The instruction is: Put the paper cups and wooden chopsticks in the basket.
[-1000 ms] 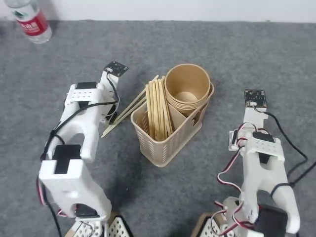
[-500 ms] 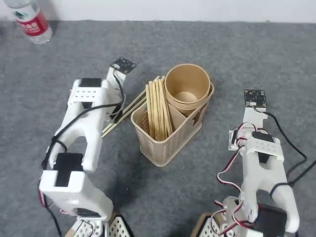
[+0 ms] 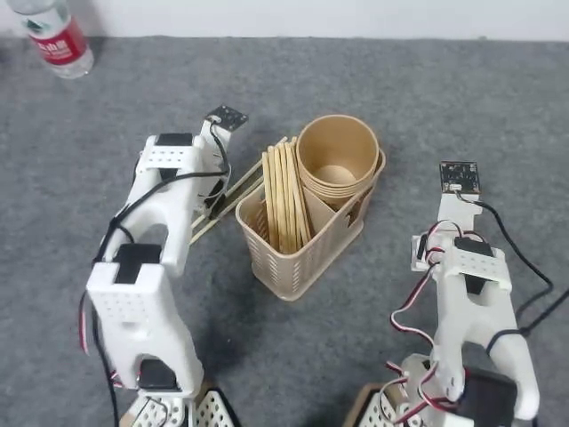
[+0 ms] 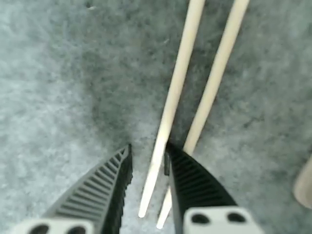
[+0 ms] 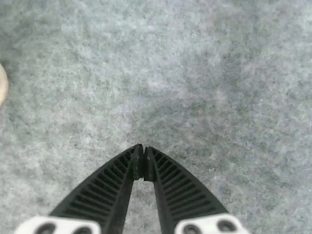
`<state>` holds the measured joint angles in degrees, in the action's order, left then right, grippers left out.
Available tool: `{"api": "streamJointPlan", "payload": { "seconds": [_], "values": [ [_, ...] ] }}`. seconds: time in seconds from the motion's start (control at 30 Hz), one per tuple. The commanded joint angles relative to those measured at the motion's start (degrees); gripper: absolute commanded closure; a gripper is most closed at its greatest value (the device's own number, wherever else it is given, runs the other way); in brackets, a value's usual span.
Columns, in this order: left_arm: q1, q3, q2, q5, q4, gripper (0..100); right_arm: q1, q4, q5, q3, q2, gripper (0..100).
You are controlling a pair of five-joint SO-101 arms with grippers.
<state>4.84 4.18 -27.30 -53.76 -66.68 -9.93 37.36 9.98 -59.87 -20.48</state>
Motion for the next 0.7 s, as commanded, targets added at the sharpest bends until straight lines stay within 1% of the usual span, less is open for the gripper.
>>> {"api": "streamJointPlan", "payload": {
  "seconds": [0.0,0.2,0.3,0.37,0.47,0.6,0.67],
  "values": [
    [0.18,-3.47,-1.05,0.18,-1.58,94,0.48,-0.92,0.7,0.0,-1.8,99.1],
    [0.09,-3.47,-1.41,-0.26,-2.2,99,0.48,-0.92,0.7,0.0,-1.8,99.1],
    [-0.35,-3.47,-0.88,-4.57,-7.3,99,0.48,-0.92,0.7,0.0,-1.8,99.1],
    [-0.53,-4.09,0.97,-4.48,-10.02,99,0.48,-0.92,0.7,0.0,-1.8,99.1],
    [-0.18,-4.18,8.18,-3.34,-12.84,99,0.48,-0.92,0.7,0.0,-1.8,99.1],
    [0.09,-3.74,23.47,2.73,-15.74,99,0.48,-0.92,0.7,0.0,-1.8,99.1],
    [-0.44,-1.63,32.35,4.92,-15.91,99,0.48,-0.92,0.7,0.0,-1.8,99.1]
  ]
}}
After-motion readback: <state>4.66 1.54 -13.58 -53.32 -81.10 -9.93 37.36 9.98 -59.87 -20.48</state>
